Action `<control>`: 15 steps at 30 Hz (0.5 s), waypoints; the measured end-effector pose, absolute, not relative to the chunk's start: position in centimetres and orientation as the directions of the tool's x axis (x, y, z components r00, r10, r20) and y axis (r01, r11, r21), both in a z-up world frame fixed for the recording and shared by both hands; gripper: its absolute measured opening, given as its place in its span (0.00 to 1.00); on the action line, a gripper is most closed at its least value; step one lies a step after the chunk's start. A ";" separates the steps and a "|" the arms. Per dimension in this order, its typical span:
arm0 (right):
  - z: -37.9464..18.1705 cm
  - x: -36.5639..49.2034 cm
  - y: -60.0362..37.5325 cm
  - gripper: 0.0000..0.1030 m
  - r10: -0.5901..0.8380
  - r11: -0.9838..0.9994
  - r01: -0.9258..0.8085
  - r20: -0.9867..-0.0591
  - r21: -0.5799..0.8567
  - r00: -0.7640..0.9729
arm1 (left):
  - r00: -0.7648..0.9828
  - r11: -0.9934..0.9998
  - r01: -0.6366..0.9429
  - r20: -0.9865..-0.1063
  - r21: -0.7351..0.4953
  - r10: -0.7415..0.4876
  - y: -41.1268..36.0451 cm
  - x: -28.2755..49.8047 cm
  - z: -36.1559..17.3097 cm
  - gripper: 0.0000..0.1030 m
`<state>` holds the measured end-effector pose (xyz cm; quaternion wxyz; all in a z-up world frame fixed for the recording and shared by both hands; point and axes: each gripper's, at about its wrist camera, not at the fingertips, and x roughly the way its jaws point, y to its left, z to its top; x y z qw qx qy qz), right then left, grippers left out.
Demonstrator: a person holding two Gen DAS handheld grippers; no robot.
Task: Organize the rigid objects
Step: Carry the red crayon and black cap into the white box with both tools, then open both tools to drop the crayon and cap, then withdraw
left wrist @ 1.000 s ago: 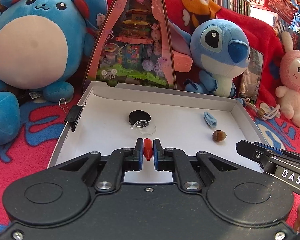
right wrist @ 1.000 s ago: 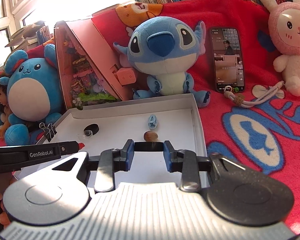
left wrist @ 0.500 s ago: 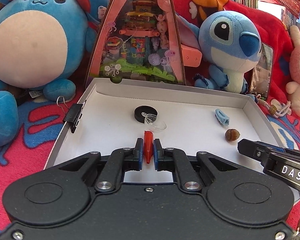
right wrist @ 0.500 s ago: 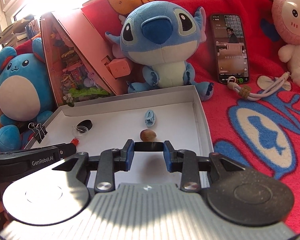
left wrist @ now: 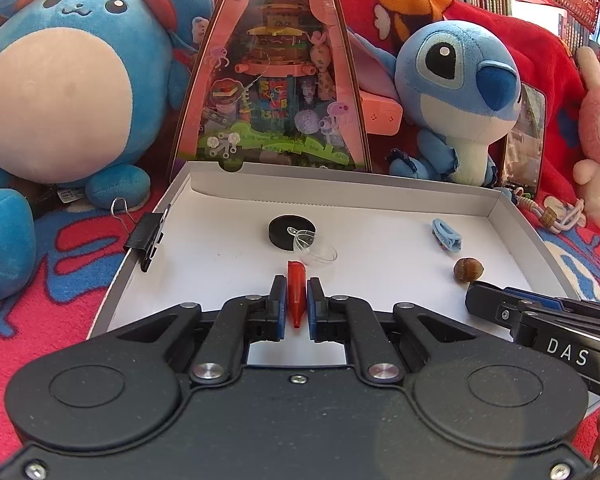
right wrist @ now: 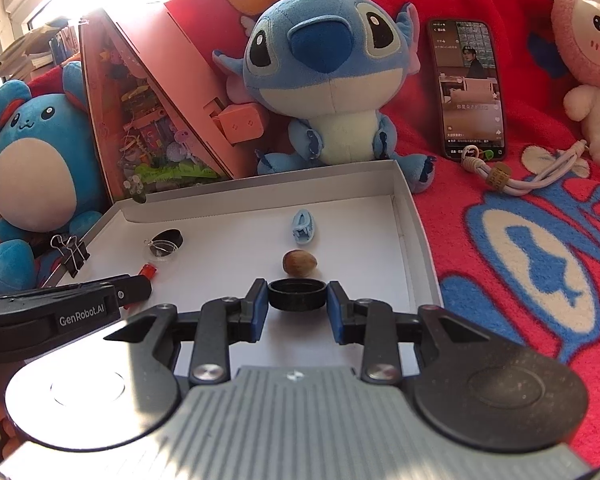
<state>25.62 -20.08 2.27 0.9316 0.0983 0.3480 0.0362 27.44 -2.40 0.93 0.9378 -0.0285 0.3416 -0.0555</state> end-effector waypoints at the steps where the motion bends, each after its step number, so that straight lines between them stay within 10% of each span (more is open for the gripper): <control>1: 2.2 25.6 -20.1 0.35 0.135 0.978 0.002 -0.640 0.208 0.756 | 0.761 0.992 0.085 -0.637 -0.090 -0.123 -2.4 27.4 0.9 0.10; 15: 2.3 25.6 -20.0 0.38 0.139 0.979 -0.005 -0.646 0.204 0.750 | 0.769 0.993 0.096 -0.628 -0.071 -0.120 -2.8 26.9 1.1 0.15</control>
